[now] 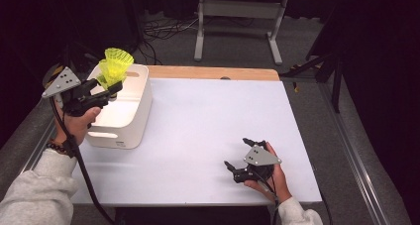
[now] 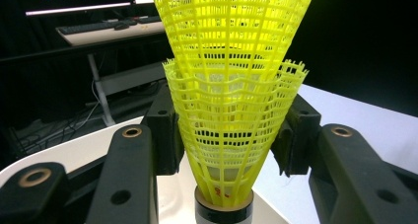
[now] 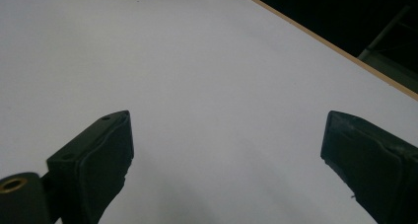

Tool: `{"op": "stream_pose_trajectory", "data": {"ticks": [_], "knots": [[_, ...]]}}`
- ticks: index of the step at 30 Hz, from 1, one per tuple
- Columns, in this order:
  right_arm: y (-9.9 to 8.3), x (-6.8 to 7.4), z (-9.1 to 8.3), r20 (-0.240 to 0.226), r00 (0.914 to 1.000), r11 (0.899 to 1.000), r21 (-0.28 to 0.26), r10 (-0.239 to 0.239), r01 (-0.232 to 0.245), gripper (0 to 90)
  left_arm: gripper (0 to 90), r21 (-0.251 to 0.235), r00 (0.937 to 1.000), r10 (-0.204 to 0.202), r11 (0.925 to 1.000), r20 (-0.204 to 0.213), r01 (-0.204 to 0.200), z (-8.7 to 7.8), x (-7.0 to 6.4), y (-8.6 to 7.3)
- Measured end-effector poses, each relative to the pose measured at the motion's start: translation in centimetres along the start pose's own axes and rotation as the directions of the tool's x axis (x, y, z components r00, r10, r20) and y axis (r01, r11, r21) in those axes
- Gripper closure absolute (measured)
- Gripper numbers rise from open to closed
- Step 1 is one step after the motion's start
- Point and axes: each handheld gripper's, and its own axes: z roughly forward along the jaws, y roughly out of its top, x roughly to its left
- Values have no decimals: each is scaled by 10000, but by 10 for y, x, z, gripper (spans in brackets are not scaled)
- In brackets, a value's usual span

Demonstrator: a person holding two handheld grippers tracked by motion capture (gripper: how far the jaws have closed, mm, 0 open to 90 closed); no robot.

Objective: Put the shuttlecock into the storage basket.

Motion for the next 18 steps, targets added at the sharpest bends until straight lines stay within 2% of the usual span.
{"op": "stream_pose_trajectory", "data": {"ticks": [5, 8, 13, 17, 18], "knots": [[0, 0, 0, 23, 10000, 10000, 41, -25, 25, 65, 541, 27, 10000, -6, 10000, -94, 6, 8, 3, 1], [-1, 0, 0, 17, 10000, 10000, 79, -57, 57, 65, 541, 250, 9999, -23, 9997, -115, 26, 15, 4, 3], [-1, 0, 1, 16, 10000, 9999, 130, -82, 82, 65, 541, 645, 9992, -61, 9979, -397, 87, 25, 8, 1], [-2, 0, 1, -6, 10000, 9998, 163, -89, 89, 65, 541, 842, 9991, -125, 9963, -413, 159, 31, 12, 2], [-2, 0, 2, -11, 10000, 9998, 166, -97, 98, 65, 541, 927, 9993, -230, 9954, -305, 257, 32, 14, 2]]}}
